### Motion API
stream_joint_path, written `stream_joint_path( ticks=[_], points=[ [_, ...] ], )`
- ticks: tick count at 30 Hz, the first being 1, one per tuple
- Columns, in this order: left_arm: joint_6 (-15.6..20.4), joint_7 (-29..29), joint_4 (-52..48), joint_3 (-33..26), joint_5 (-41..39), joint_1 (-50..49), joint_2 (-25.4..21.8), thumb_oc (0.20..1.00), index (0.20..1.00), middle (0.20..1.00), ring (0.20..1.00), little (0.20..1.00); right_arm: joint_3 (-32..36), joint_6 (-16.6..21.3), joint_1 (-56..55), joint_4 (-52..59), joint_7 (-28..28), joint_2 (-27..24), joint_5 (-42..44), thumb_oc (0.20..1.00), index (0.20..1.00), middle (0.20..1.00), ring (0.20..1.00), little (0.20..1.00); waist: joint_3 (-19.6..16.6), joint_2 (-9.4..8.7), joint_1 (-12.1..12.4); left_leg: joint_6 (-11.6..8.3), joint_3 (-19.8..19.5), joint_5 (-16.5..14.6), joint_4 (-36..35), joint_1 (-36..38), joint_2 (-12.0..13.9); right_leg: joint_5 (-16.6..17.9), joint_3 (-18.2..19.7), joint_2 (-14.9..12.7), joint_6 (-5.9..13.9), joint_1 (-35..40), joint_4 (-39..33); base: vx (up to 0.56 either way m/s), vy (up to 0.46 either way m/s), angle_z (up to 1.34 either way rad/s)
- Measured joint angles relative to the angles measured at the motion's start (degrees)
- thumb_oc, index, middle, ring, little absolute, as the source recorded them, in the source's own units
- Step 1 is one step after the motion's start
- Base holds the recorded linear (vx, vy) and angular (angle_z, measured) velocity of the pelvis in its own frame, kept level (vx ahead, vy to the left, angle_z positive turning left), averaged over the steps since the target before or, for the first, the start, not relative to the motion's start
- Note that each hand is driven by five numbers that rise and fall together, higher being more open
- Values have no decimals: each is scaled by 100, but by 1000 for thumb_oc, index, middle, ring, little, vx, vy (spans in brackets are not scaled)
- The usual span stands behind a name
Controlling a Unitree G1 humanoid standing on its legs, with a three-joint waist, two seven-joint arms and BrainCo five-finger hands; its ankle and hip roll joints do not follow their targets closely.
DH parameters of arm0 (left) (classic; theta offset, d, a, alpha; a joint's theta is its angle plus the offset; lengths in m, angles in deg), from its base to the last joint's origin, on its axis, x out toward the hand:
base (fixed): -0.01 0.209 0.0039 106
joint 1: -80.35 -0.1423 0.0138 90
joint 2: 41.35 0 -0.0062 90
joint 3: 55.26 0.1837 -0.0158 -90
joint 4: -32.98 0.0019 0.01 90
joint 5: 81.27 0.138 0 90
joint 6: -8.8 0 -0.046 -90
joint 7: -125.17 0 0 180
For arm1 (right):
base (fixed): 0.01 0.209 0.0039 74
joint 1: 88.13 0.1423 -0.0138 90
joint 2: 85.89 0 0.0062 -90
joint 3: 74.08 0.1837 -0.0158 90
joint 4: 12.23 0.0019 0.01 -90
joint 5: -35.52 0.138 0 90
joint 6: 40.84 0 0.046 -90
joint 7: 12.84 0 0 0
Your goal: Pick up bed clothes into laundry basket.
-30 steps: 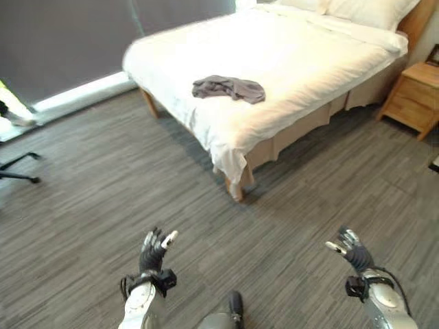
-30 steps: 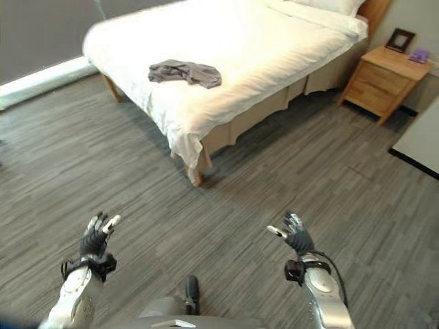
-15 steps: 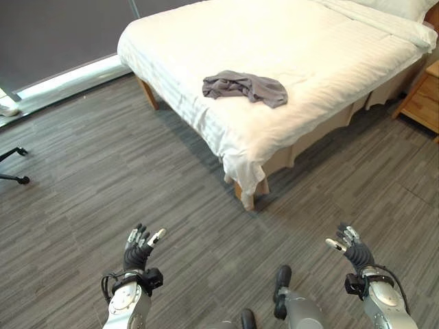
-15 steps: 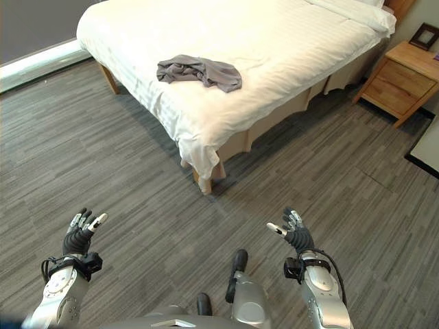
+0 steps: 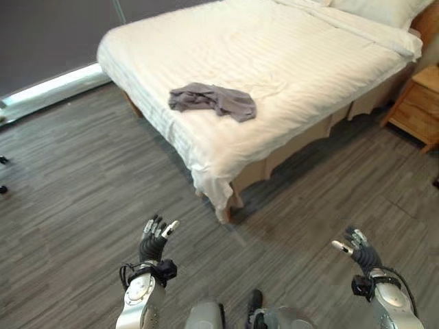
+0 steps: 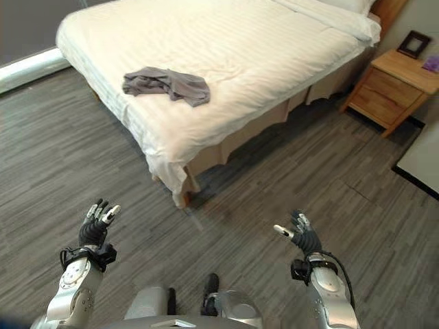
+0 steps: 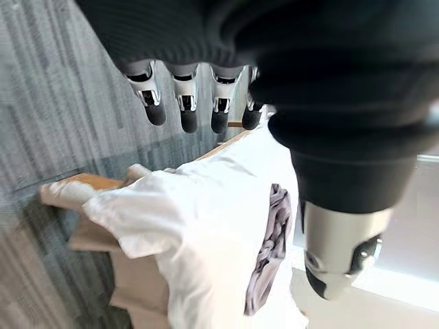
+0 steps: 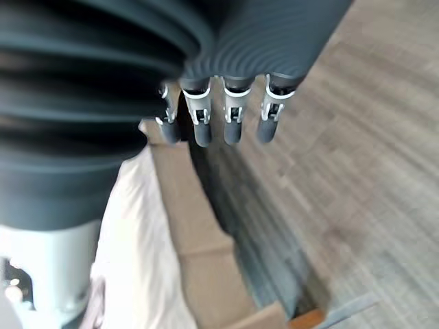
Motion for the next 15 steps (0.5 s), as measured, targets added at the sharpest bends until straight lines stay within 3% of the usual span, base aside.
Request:
stream_joint_path(
  ticks=[1, 2, 4, 5, 6, 7, 8, 9, 10, 11, 12, 14, 15],
  points=[
    [5, -9, 20, -8, -2, 23, 76, 1000, 1000, 1000, 1000, 1000, 22, -6, 33, 26, -7, -36, 9, 1000, 1000, 1000, 1000, 1000, 23, 192, 17, -124, 13, 181, -710, 79, 286, 7, -61, -8, -278, -106, 426, 275, 125, -27],
    [3, -24, 52, -43, -1, 28, 24, 1000, 1000, 1000, 1000, 1000, -57, 13, 50, 74, -9, -70, 24, 1000, 1000, 1000, 1000, 1000, 67, 245, 63, -365, 17, 454, -1246, 128, 461, 86, 122, 18, -322, 27, 394, 199, 88, -21],
    [-2, -86, 151, -83, -4, 69, 29, 1000, 1000, 1000, 1000, 1000, -81, 13, 90, 21, -2, -76, 32, 1000, 1000, 1000, 1000, 1000, 76, 285, 110, -463, -228, 637, -1922, 177, 416, 76, 231, 96, -303, 130, 221, 280, 134, -37],
    [4, -154, 192, -144, -13, 95, 44, 1000, 1000, 1000, 1000, 1000, -67, 21, 104, -44, -8, -73, 29, 1000, 1000, 1000, 1000, 1000, 11, 535, 221, -429, -230, 744, -2116, 98, 386, -166, 164, 120, 18, 342, 74, 269, 151, -75],
    [58, -185, 184, -205, -76, 122, 57, 1000, 1000, 1000, 1000, 1000, -53, 17, 79, -54, -2, -94, 29, 1000, 1000, 1000, 1000, 1000, 26, 562, 283, -437, -240, 752, -2242, 112, 434, -176, 128, 116, 16, 230, 332, 274, 182, -57],
    [92, -225, 198, -267, -144, 148, 27, 1000, 1000, 1000, 1000, 1000, -37, 15, 72, -47, -10, -113, 28, 1000, 1000, 1000, 1000, 1000, 32, 592, 238, -492, -173, 827, -2151, 67, 454, -5, -42, 146, -702, 319, 378, 172, 153, -33],
    [91, -223, 187, -233, -158, 165, 29, 1000, 1000, 1000, 1000, 1000, -11, 12, -22, -40, -18, -162, 20, 1000, 1000, 1000, 1000, 1000, 2, 614, 223, -482, -109, 835, -2052, 87, 439, 19, -143, 161, -759, 425, 302, 339, 332, -21],
    [92, -223, 156, -225, -158, 168, 25, 1000, 1000, 1000, 1000, 1000, 26, 12, -76, -5, -20, -167, 4, 1000, 1000, 1000, 1000, 1000, -6, 609, 234, -479, 39, 835, -1905, 102, 370, -33, -149, 159, -675, 565, 143, 345, 369, -29],
    [93, -223, 153, -223, -157, 191, 17, 1000, 1000, 1000, 1000, 1000, 47, 13, -92, 10, -19, -160, -19, 1000, 1000, 1000, 1000, 1000, -61, 614, 218, -470, 220, 840, -1765, 116, 272, -32, -129, 159, -660, 668, 7, 445, 536, -36],
    [105, -205, 173, -227, -151, 191, 12, 1000, 1000, 1000, 1000, 1000, 59, 1, -49, -6, -1, -134, -23, 1000, 1000, 1000, 1000, 1000, -115, 620, 161, -410, 95, 843, -1494, 219, -39, 61, -5, 105, -791, 742, 87, 345, 471, -33],
    [114, -204, 163, -213, -151, 144, 12, 1000, 1000, 1000, 1000, 1000, 52, 3, -49, 22, 5, -163, -24, 1000, 1000, 1000, 1000, 1000, -187, 702, 141, -290, 97, 928, -1554, 295, -135, 84, 8, 96, -830, 746, 130, 321, 508, -25],
    [131, -213, 216, -252, -151, 176, 9, 1000, 1000, 1000, 1000, 1000, 176, -3, 2, -7, -2, 10, -25, 1000, 1000, 1000, 1000, 1000, -211, 701, 98, -139, 324, 995, -1429, 405, -368, -73, 61, -78, -606, 718, 452, 182, 365, -27],
    [127, -250, 244, -267, -150, 145, 11, 1000, 1000, 1000, 1000, 1000, 152, 1, 11, 12, -3, 54, -28, 1000, 1000, 1000, 1000, 1000, -235, 729, 124, 141, 603, 1032, -1482, 600, -549, -208, 221, -281, -377, 459, 1126, 149, 362, -56]
  ],
)
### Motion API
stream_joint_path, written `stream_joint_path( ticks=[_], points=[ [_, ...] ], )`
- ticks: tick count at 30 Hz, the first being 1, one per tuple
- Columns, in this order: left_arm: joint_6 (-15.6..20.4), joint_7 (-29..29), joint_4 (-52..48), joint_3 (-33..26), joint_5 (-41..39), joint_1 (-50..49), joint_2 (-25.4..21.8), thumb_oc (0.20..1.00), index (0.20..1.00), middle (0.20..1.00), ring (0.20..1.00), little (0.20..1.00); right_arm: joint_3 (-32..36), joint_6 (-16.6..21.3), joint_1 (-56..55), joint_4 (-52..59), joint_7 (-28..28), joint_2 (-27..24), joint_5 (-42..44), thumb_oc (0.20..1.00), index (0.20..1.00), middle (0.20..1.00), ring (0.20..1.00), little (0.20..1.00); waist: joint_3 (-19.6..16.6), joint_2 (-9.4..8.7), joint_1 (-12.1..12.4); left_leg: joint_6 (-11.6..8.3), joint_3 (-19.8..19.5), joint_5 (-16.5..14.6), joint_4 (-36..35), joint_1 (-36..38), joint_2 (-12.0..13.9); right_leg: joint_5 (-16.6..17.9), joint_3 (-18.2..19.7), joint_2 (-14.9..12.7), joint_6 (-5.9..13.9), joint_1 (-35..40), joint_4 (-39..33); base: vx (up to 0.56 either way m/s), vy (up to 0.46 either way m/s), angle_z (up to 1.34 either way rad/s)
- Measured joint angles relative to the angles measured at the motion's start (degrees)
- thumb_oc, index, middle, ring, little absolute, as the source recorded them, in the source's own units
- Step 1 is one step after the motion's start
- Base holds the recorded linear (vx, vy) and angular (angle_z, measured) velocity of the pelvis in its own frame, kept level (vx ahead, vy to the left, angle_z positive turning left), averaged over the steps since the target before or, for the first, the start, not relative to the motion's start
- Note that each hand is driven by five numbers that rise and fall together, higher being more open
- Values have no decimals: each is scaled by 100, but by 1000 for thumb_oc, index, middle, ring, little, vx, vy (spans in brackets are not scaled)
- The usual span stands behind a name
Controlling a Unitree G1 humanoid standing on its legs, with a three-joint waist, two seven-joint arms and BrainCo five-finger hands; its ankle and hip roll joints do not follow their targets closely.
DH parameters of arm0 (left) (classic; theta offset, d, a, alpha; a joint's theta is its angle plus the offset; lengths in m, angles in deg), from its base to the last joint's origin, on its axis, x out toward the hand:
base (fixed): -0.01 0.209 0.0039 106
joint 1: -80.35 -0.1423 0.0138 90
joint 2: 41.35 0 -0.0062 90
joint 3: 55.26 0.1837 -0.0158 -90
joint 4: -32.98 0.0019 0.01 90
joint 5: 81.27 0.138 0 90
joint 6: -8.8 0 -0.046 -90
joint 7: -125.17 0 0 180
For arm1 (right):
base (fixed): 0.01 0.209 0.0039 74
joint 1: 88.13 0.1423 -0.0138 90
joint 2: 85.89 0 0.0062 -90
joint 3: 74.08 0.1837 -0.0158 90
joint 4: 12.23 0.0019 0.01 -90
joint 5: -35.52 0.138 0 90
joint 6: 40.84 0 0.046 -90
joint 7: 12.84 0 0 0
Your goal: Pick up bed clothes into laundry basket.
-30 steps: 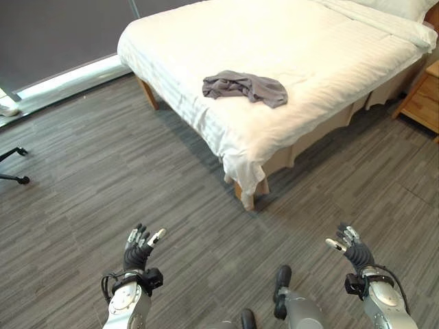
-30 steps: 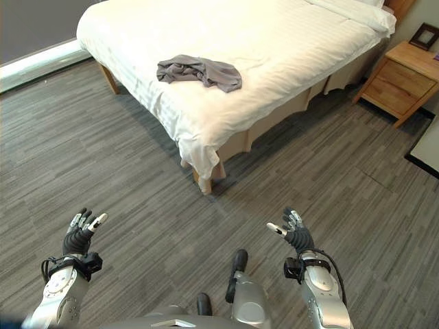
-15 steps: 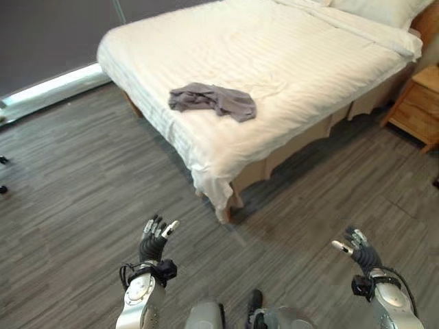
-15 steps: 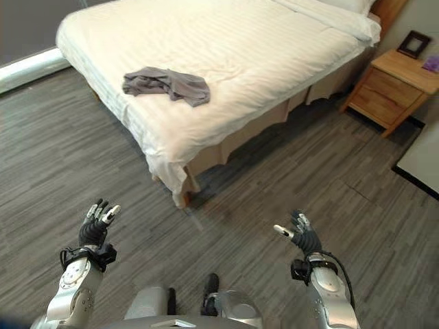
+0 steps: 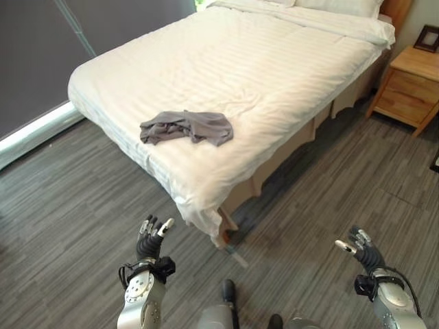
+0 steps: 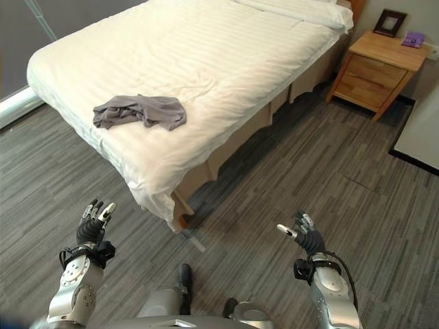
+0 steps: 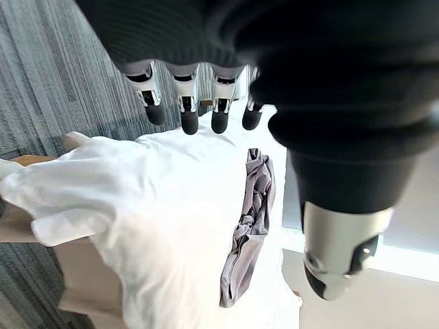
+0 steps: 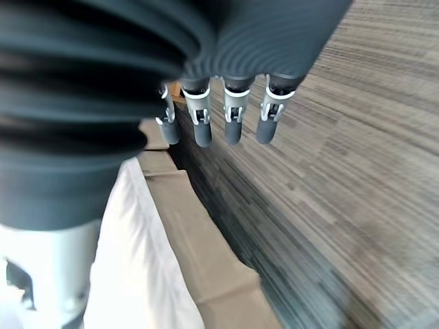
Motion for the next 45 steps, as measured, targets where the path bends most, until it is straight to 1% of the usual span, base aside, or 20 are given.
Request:
stream_joint_path(
  ticks=[1, 2, 3, 4, 5, 6, 9, 11, 13, 14, 18, 19, 20, 24, 29, 31, 35, 39, 44, 45],
  points=[
    [3, -12, -4, -37, 0, -7, -6, 1000, 1000, 1000, 1000, 1000, -137, -4, 2, 18, 20, -90, -3, 1000, 1000, 1000, 1000, 1000, -19, 85, 13, 208, 184, -74, -28, 113, -30, -116, 60, -152, 212, -365, 908, 88, 264, -52],
    [5, -30, -51, -50, 0, 2, -63, 1000, 1000, 1000, 1000, 1000, -310, -9, -48, 109, 54, -174, -58, 1000, 1000, 1000, 1000, 1000, -97, 224, -37, 529, 144, -206, -116, 302, 3, -133, 53, -281, 239, -796, 1969, 133, 364, -23],
    [14, -35, -31, -44, 1, 44, -289, 1000, 1000, 1000, 1000, 1000, -447, -29, -63, 131, 68, -64, -61, 1000, 1000, 1000, 1000, 1000, -91, 8, -71, 550, 139, -264, -236, 465, -239, -246, 54, -772, 269, -1200, 3033, 146, 284, 16],
    [15, -29, -89, -15, 9, 150, -376, 1000, 1000, 1000, 1000, 1000, -494, -31, -194, 216, 105, -54, -66, 1000, 1000, 1000, 1000, 1000, -93, -20, -159, 764, 50, -452, -220, 553, -464, -388, 70, -1177, 364, -1479, 3409, 156, 276, 16],
    [24, -8, -139, -115, 43, 177, -410, 1000, 1000, 1000, 1000, 1000, -487, -23, -130, 218, 131, -27, -95, 1000, 1000, 1000, 1000, 1000, -56, -81, -193, 937, 45, -570, -108, 526, -589, -440, 506, -1334, 489, -1737, 3477, 146, 113, 25],
    [7, -38, -156, -67, 76, 194, -506, 1000, 1000, 1000, 1000, 1000, -483, -24, -88, 267, 119, -27, -150, 1000, 1000, 1000, 1000, 1000, 1, -9, -230, 833, -15, -494, -103, 542, -628, -452, 677, -1468, 510, -1883, 3529, 171, 74, 32],
    [-7, 17, -353, -97, 271, 251, -737, 1000, 1000, 1000, 1000, 1000, -493, -48, -171, 268, 133, -9, -221, 1000, 1000, 1000, 1000, 1000, 41, 185, -300, 713, -103, -515, -345, 694, -635, -329, 627, -1589, 697, -2076, 2202, 204, 6, 27],
    [21, 30, -376, -217, 294, 285, -930, 1000, 1000, 1000, 1000, 1000, -483, -45, -116, 266, 146, 5, -217, 1000, 1000, 1000, 1000, 1000, 74, 172, -329, 632, -131, -559, -439, 750, -646, 18, 304, -1368, 997, -1962, 314, 171, -27, 3],
    [17, 35, -373, -274, 520, 300, -1033, 1000, 1000, 1000, 1000, 1000, -463, -42, -110, 249, 162, 5, -218, 1000, 1000, 1000, 1000, 1000, 76, 85, -324, 662, -201, -540, -559, 884, -696, 423, 485, -966, 1132, -1762, -778, 128, -14, 26],
    [4, 57, -387, -247, 657, 331, -1094, 1000, 1000, 1000, 1000, 1000, -425, -45, -203, 230, 170, 14, -218, 1000, 1000, 1000, 1000, 1000, 72, 7, -375, 661, -329, -545, -571, 998, -749, 586, 756, -810, 1131, -1639, -762, 109, -39, 54],
    [31, 137, -875, -415, 914, 87, -1251, 1000, 1000, 1000, 1000, 1000, -359, -42, -176, 208, 288, -49, -217, 1000, 1000, 1000, 1000, 1000, -9, -143, -247, 674, -241, -616, -659, 1127, -823, 861, 747, -774, 922, -1301, -684, 126, -76, 5],
    [20, 235, -917, -551, 1156, 131, -1896, 1000, 1000, 1000, 1000, 1000, -360, -30, 22, 206, 419, -99, -215, 1000, 1000, 1000, 1000, 1000, -49, -214, -167, 666, -204, -614, -669, 1107, -781, 1164, 760, -901, 978, -766, -1280, 103, -55, -13],
    [13, 260, -915, -611, 1249, 210, -2088, 1000, 1000, 1000, 1000, 1000, -364, -34, 68, 195, 458, -107, -212, 1000, 1000, 1000, 1000, 1000, -64, -242, -172, 660, -215, -617, -670, 1115, -770, 1177, 765, -925, 1028, -558, -1527, 90, -52, -10],
    [20, 298, -896, -693, 1859, 841, -3357, 1000, 1000, 1000, 1000, 1000, -366, -35, 12, 143, 564, -252, -162, 1000, 1000, 1000, 1000, 1000, -116, -274, -221, 357, -208, -614, -753, 1218, -502, 1318, 729, -631, 988, -237, -1989, 77, -45, -3],
    [60, 314, -340, -625, 2095, 1309, -4007, 1000, 1000, 1000, 1000, 1000, -379, -36, -169, 106, 704, -414, -162, 1000, 1000, 1000, 1000, 1000, -315, -198, -469, 166, -186, -618, -837, 1182, -304, 1245, 765, -430, 829, -300, -1993, 60, -37, -8],
    [-68, 356, 485, -66, 2540, 1978, -4746, 1000, 1000, 1000, 1000, 1000, -393, -37, -322, 32, 738, -450, -160, 1000, 1000, 1000, 1000, 1000, -366, -218, -624, 50, -178, -554, -838, 1111, -173, 1249, 751, -298, 726, -385, -2009, 66, -61, -4],
    [-210, 360, 1754, 938, 2767, 3243, -5253, 1000, 1000, 1000, 1000, 1000, -634, -36, -321, -11, 741, -508, -131, 1000, 1000, 1000, 1000, 1000, -481, -237, -794, -57, -154, -461, -840, 892, -67, 1284, 750, -196, 654, -627, -2020, 28, -37, -2],
    [-225, 441, 2416, 1794, 2854, 4219, -5291, 1000, 1000, 1000, 1000, 1000, -663, -34, -296, -9, 752, -510, -7, 1000, 1000, 1000, 1000, 1000, -511, -251, -915, -66, -92, -337, -839, 576, -35, 1369, 769, -156, 545, -959, -2016, -29, -16, -4],
    [-269, 640, 4290, 3456, 2630, 6195, -5293, 1000, 1000, 1000, 1000, 1000, -1067, -29, -167, 5, 756, -612, 127, 1000, 1000, 1000, 1000, 1000, -424, -328, -1151, -130, -11, -187, -838, 4, -27, 1533, 803, -144, 514, -1584, -2016, -44, -12, -7],
    [-250, 676, 4365, 3506, 2621, 6403, -5291, 1000, 1000, 1000, 1000, 1000, -1089, -29, -169, 12, 766, -611, 207, 1000, 1000, 1000, 1000, 1000, -344, -348, -1191, -139, -5, -166, -839, -70, -24, 1554, 814, -138, 519, -1653, -2013, -25, -18, -10]
  ],
)
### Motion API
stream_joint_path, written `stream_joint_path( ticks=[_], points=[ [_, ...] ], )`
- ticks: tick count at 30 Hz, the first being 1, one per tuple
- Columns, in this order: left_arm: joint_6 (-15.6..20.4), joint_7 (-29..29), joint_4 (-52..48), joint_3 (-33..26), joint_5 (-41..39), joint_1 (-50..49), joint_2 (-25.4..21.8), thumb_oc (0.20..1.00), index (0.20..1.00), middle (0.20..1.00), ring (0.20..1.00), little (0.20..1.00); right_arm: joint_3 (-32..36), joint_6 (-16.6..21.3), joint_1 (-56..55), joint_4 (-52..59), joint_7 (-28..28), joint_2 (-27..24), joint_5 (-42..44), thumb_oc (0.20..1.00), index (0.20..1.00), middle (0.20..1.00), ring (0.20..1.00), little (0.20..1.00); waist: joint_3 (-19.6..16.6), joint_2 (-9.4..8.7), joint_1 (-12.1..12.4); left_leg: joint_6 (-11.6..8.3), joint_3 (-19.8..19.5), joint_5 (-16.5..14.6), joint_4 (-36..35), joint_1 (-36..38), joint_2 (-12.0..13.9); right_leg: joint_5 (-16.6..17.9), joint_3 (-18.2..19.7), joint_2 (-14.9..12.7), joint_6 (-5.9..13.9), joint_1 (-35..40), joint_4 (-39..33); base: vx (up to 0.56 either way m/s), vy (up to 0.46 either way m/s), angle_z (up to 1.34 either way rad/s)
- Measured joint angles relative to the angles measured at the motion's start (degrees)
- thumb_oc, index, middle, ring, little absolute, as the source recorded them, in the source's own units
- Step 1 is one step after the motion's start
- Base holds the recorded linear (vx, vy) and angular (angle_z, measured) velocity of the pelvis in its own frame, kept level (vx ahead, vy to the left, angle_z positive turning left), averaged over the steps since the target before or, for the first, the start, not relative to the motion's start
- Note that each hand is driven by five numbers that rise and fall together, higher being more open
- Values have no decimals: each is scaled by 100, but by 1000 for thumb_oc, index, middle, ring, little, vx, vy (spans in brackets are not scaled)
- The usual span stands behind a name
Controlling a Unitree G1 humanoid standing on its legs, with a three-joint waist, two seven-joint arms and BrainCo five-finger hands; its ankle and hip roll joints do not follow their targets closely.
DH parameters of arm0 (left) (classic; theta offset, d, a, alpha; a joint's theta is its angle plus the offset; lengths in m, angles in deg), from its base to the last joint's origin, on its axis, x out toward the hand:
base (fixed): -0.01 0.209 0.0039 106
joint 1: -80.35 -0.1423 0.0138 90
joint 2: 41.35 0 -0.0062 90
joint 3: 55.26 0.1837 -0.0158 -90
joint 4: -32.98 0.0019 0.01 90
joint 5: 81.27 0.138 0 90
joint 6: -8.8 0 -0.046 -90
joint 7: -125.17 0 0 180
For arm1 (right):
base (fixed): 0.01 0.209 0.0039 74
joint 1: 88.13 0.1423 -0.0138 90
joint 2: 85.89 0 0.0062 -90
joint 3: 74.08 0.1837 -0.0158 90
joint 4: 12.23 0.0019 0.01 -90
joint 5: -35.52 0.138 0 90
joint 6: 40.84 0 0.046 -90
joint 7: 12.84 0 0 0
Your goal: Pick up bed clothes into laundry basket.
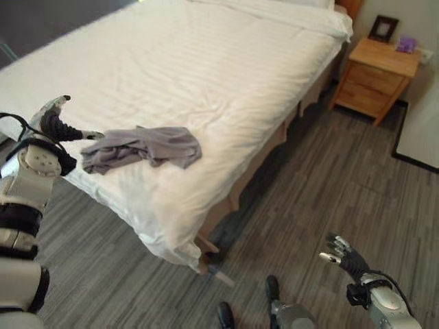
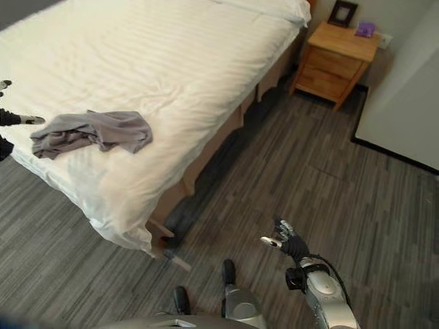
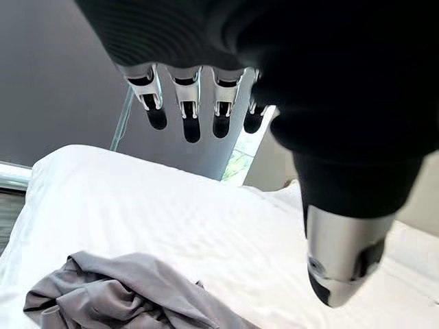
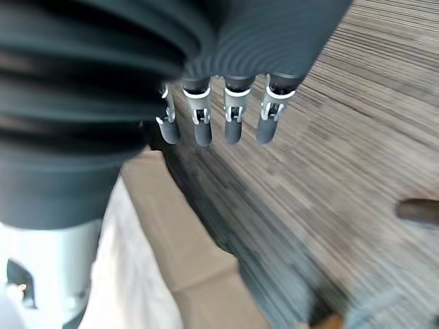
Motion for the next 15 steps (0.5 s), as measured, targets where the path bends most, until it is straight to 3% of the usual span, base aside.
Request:
stream_joint_path(
  ticks=[6, 12, 15],
  points=[
    [32, 36, 626, 425, -66, 1006, 14, 1000, 1000, 1000, 1000, 1000, -20, 37, -37, 98, -26, -2, 245, 1000, 1000, 1000, 1000, 1000, 496, -74, -193, -77, 195, 72, 0, -477, 30, 117, 110, 23, 78, -573, 11, -47, -21, -17],
    [74, 34, 1025, 412, -663, 1431, 174, 1000, 1000, 1000, 1000, 1000, -158, 111, 278, 125, -193, 0, 320, 1000, 1000, 1000, 1000, 1000, 1200, -164, -511, -45, 460, 150, 5, -1132, 51, 358, 314, 89, -136, -1345, 25, -5, -12, -19],
    [59, 9, 1273, 402, -673, 1436, 197, 1000, 1000, 1000, 1000, 1000, -226, 164, 334, 142, -305, 63, 319, 1000, 1000, 1000, 1000, 1000, 1295, -184, -568, -80, 563, 123, 14, -1235, 106, 364, 418, 170, -142, -1505, 22, 24, -1, -26]
  ],
)
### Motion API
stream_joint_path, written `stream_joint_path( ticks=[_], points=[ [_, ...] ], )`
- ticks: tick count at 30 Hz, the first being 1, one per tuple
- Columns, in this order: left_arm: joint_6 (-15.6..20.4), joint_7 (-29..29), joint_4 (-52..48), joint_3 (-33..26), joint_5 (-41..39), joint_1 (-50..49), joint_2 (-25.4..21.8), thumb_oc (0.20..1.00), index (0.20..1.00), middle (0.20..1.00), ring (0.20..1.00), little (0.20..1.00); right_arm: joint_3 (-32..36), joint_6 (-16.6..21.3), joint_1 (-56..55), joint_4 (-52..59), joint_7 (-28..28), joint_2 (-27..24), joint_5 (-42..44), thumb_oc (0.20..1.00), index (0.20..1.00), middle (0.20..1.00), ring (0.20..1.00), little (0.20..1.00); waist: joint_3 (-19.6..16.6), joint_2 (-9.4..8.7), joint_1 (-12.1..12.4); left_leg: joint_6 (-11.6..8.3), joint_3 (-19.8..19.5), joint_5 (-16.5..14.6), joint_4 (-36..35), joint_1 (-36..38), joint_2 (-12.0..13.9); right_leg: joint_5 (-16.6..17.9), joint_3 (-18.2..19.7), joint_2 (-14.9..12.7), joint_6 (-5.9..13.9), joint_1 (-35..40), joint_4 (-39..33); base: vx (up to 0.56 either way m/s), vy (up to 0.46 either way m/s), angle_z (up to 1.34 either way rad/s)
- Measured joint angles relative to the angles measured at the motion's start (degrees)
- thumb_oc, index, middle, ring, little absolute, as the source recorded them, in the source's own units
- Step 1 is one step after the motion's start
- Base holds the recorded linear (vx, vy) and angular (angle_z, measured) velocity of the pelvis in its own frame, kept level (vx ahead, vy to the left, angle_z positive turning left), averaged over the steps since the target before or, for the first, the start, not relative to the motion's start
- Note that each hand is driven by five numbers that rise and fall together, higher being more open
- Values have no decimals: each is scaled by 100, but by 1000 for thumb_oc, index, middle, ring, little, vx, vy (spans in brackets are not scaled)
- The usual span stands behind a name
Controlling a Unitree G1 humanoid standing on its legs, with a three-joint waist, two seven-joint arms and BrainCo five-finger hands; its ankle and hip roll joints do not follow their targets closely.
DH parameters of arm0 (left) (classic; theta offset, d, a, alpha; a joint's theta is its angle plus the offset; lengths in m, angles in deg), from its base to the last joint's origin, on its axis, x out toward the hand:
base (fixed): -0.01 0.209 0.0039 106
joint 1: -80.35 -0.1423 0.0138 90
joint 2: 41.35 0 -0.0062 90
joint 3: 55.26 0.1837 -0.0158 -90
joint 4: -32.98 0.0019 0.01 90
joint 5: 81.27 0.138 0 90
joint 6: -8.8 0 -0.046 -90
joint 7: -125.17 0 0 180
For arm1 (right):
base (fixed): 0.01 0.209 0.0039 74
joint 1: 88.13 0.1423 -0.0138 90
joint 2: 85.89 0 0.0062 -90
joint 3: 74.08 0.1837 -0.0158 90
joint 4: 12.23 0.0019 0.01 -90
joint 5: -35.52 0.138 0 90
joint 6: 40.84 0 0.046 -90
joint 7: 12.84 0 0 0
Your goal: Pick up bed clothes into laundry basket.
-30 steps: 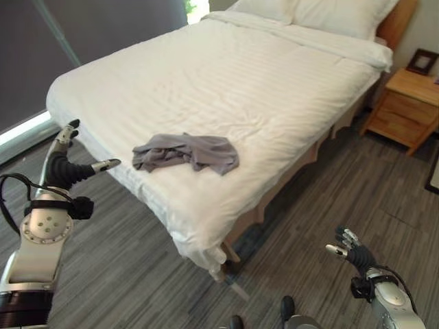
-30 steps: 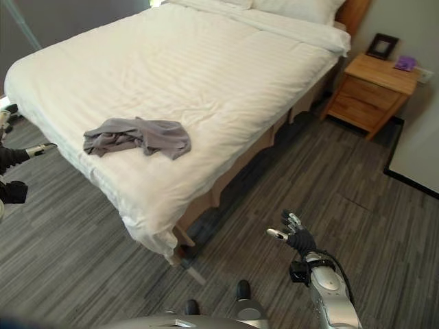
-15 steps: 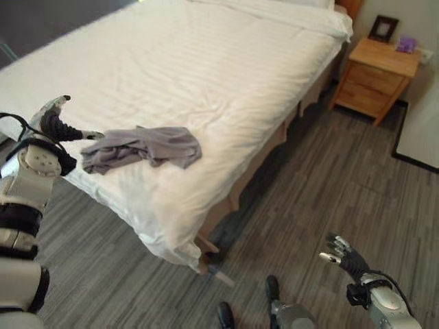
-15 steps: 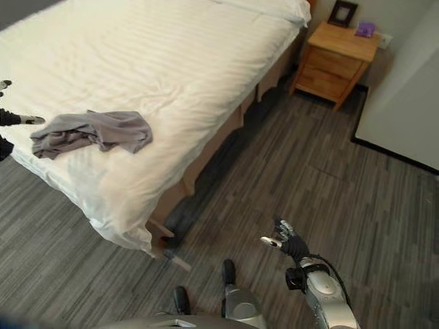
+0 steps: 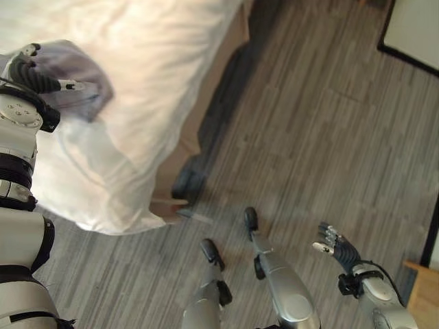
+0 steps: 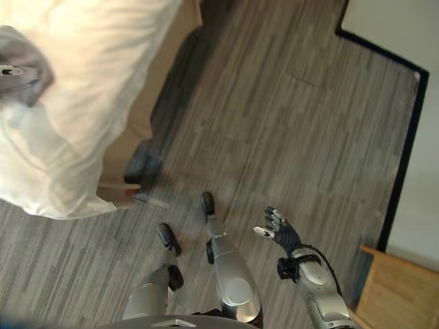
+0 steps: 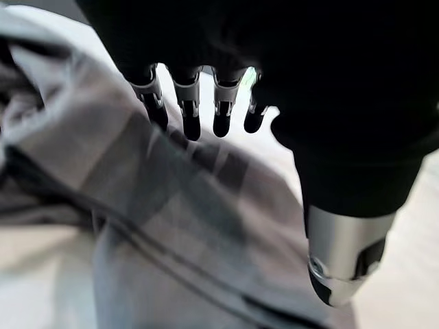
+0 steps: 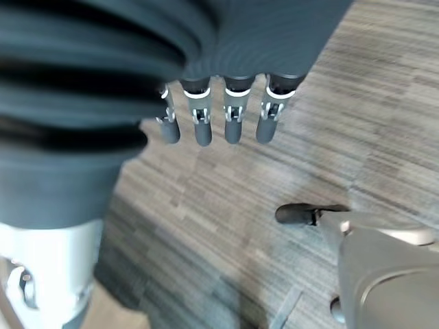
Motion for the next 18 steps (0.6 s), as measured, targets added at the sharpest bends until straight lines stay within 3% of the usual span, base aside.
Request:
stream_joint_path(
  ticks=[8, 9, 10, 14, 18],
  points=[
    [30, -291, 288, -7, -212, 550, -72, 1000, 1000, 1000, 1000, 1000, -12, 266, 73, 97, -241, 2, 169, 1000, 1000, 1000, 1000, 1000, 95, -5, 80, -63, 30, 8, 9, -422, 75, 26, -7, 74, -30, -427, 1, -19, -39, -2],
    [48, -346, 303, -16, -212, 549, -73, 460, 460, 460, 460, 460, -16, 269, 74, 70, -258, 3, 170, 1000, 1000, 1000, 1000, 1000, 96, -5, 88, -64, 32, 22, 9, -452, 77, 38, -3, 80, -32, -464, 1, 13, -36, 0],
    [46, -369, 318, -20, -212, 551, -76, 200, 200, 200, 200, 200, -16, 269, 75, 57, -270, 3, 171, 1000, 1000, 1000, 1000, 1000, 95, -5, 90, -67, 34, 24, 9, -454, 83, 39, 0, 88, -32, -467, 2, 17, -44, -2],
    [69, -479, 359, -362, -176, 387, -123, 200, 200, 200, 200, 200, -19, 296, 75, 55, -381, 4, 172, 1000, 1000, 1000, 1000, 1000, 94, -1, 101, -115, 42, 21, 8, -470, 104, -26, 8, 110, 50, -494, -1, 13, -7, -2],
    [29, -479, 341, -565, -143, 225, -135, 200, 200, 200, 200, 200, -14, 296, 76, 46, -387, 1, 169, 1000, 1000, 1000, 1000, 1000, 51, 79, 135, -96, 46, 39, 4, -396, 125, 27, 6, 130, -20, -416, 2, 0, 0, 0]
  ],
)
